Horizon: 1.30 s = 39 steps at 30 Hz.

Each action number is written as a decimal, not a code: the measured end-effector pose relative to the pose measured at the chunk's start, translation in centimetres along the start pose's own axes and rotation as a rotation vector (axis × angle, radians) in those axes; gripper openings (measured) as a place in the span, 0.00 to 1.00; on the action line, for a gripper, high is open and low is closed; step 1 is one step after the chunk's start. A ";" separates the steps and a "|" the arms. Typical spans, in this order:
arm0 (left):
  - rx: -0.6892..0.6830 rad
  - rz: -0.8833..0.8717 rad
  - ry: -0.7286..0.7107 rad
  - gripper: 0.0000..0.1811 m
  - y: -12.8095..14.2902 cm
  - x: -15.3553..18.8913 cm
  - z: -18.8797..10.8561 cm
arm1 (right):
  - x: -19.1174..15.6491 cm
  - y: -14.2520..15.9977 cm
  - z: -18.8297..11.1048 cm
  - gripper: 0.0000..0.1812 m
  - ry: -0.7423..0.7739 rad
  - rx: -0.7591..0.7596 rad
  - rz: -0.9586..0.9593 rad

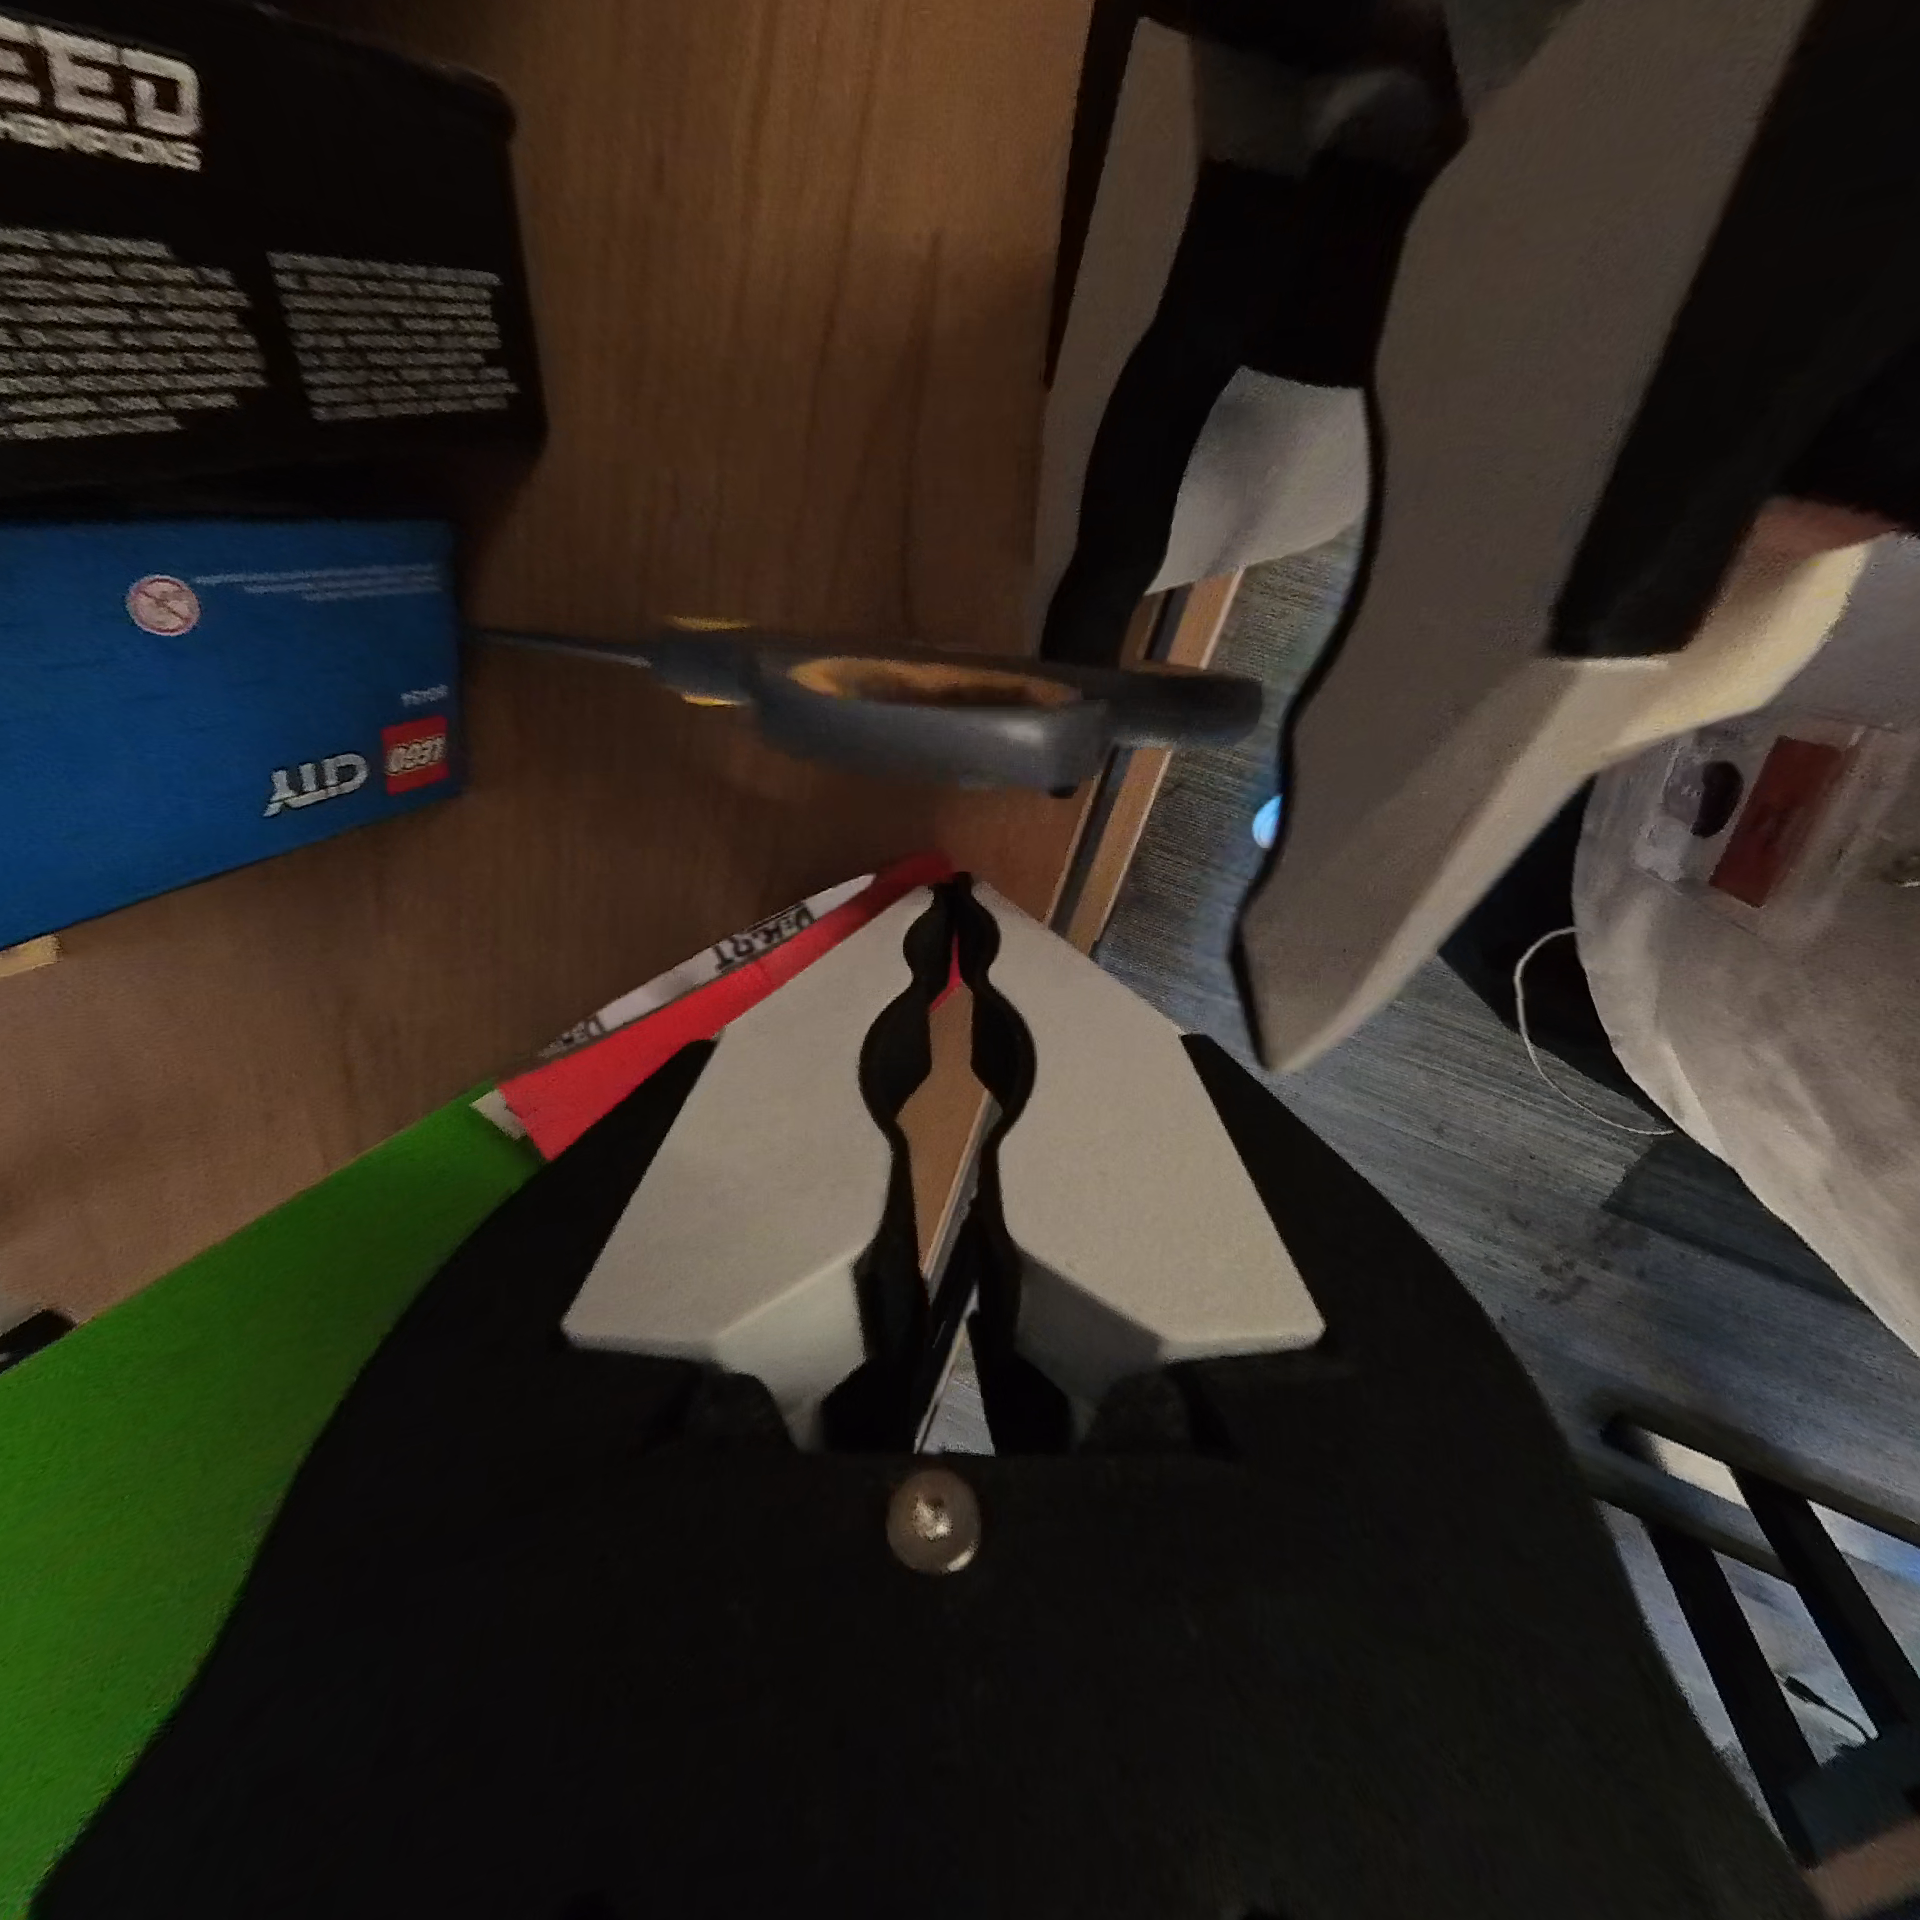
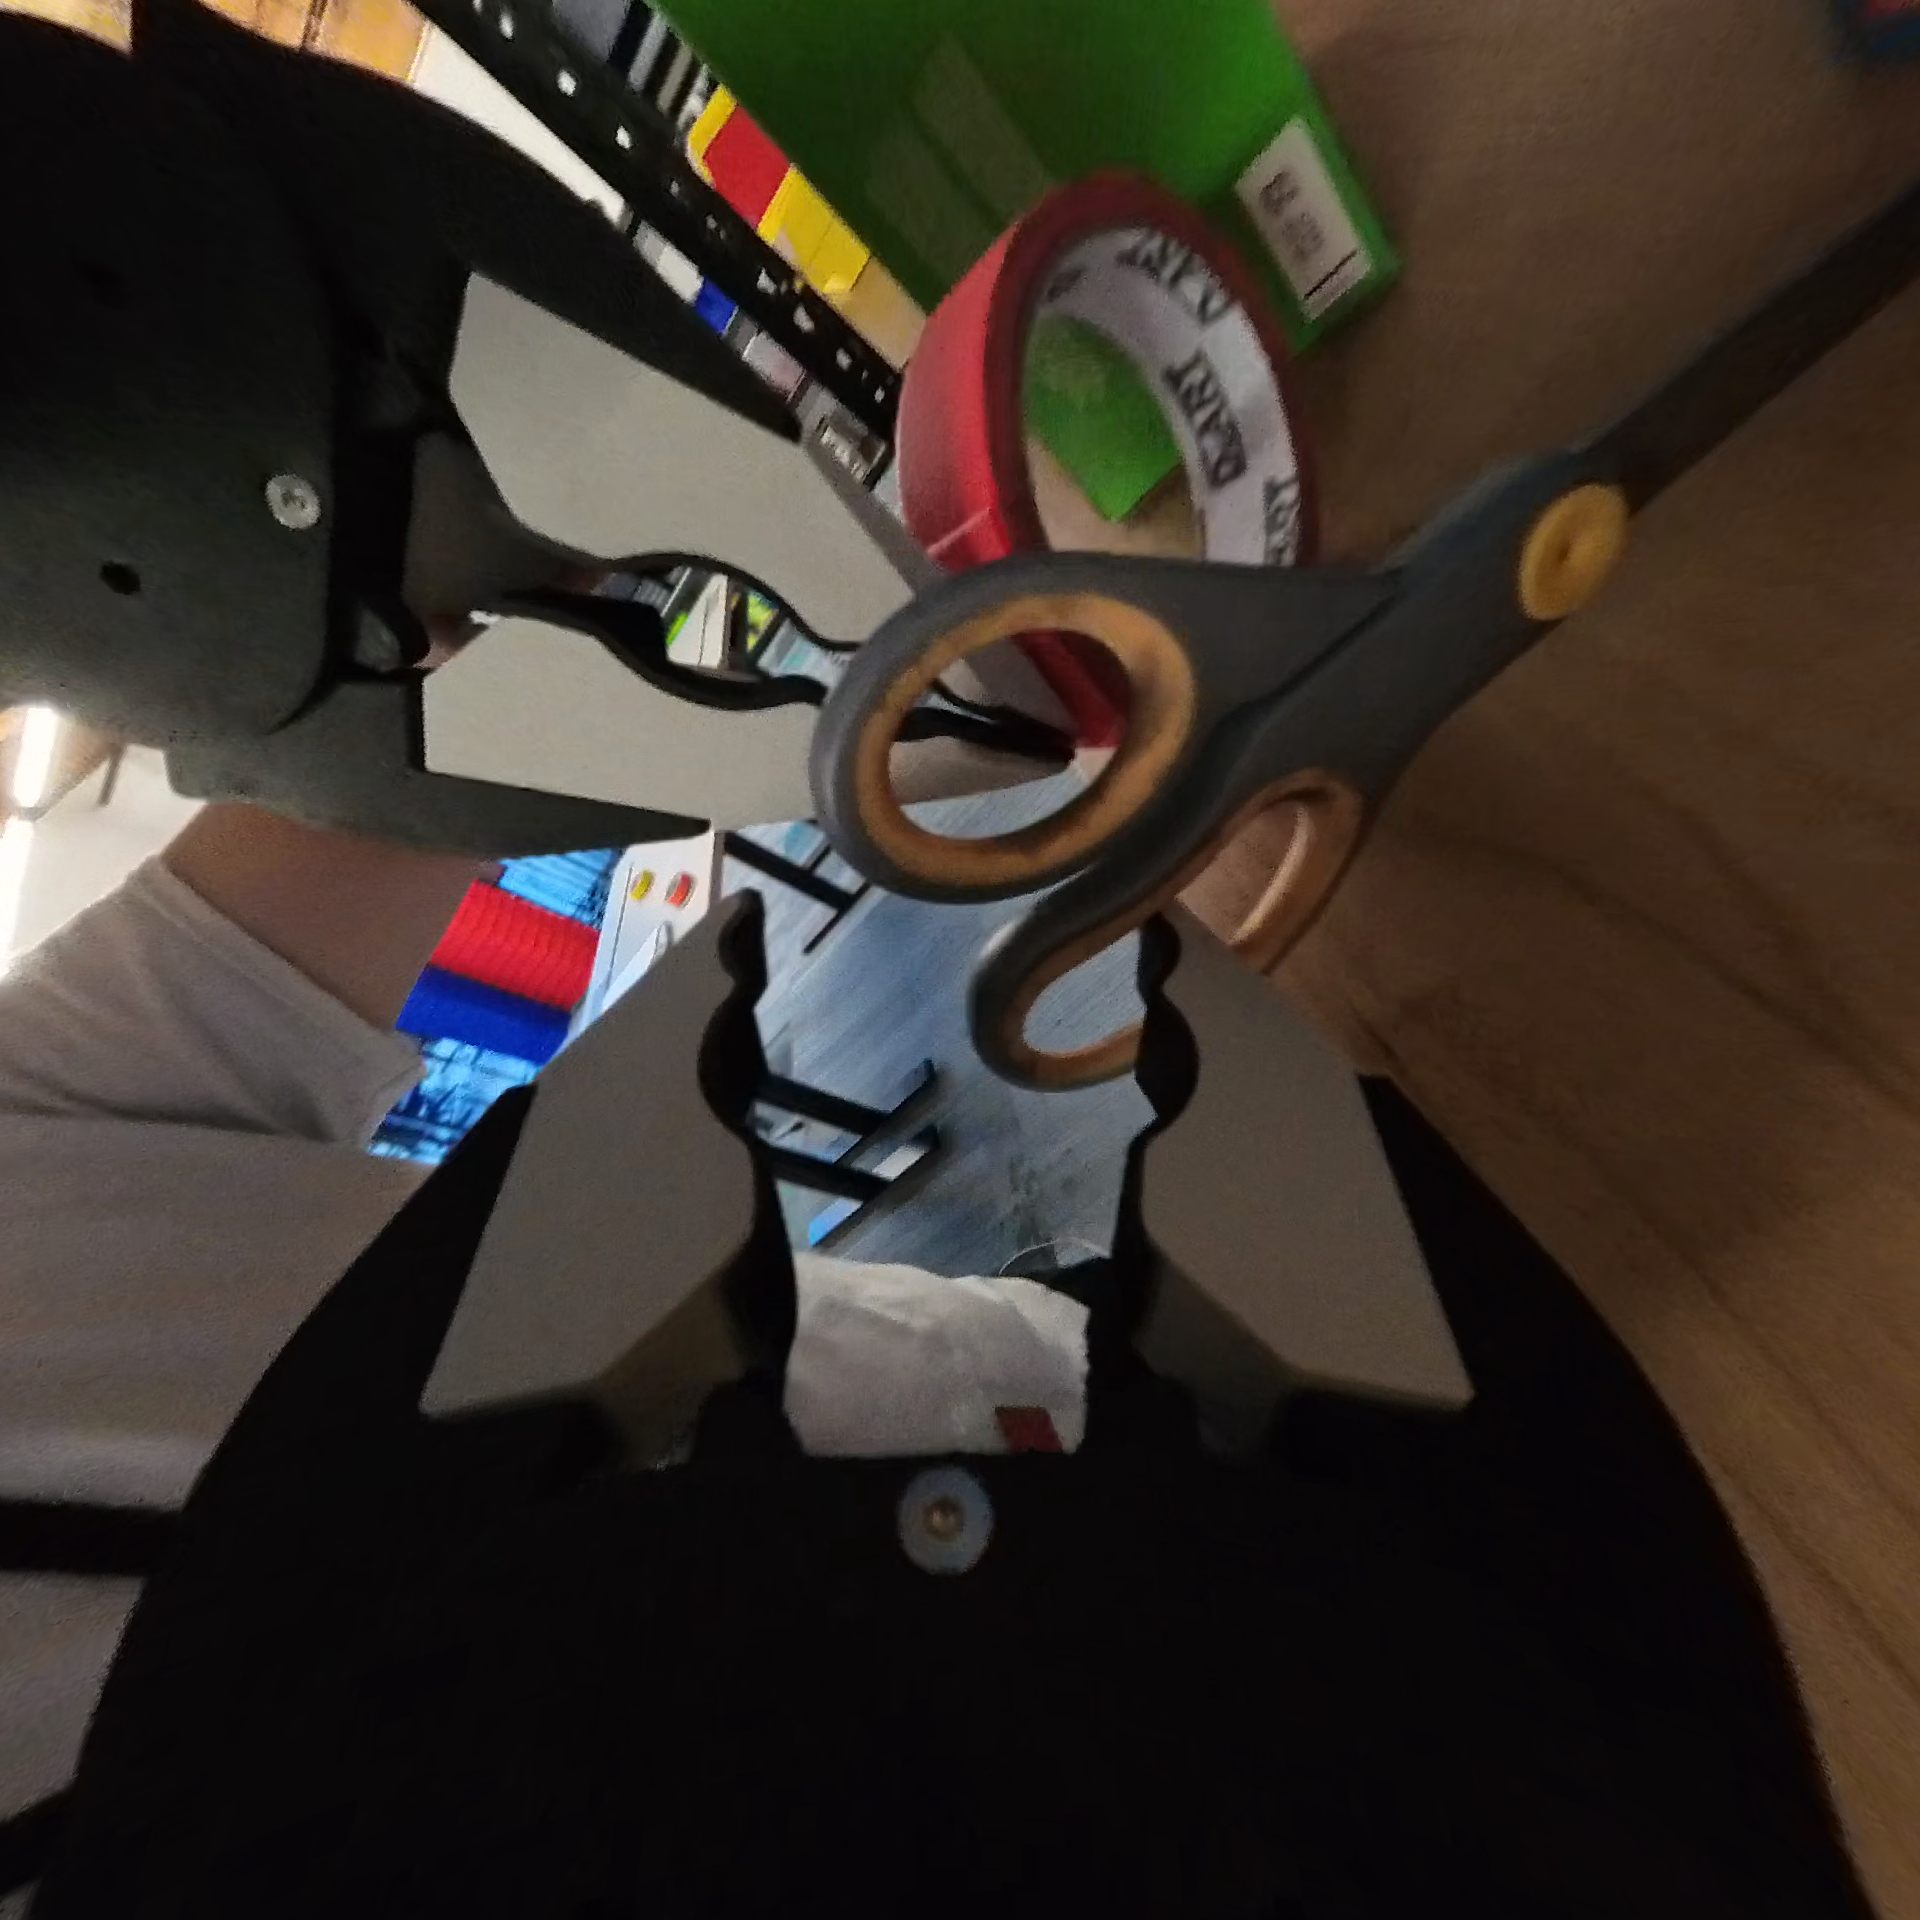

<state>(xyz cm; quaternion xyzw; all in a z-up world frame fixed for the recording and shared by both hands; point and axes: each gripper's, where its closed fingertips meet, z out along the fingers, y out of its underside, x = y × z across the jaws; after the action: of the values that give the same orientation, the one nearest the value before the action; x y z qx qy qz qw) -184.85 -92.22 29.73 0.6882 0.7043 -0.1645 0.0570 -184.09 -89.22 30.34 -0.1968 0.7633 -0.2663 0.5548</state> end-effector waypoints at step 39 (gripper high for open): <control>0.015 -0.025 0.065 0.00 1.0 0.8 1.7 | 0.0 -1.0 -1.4 0.40 -0.052 -0.035 0.243</control>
<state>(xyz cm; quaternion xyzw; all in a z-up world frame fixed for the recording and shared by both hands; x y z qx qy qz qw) -184.15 -92.02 27.73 0.6846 0.7133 -0.1480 0.0270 -185.47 -89.75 31.28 -0.1195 0.7712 -0.1787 0.5992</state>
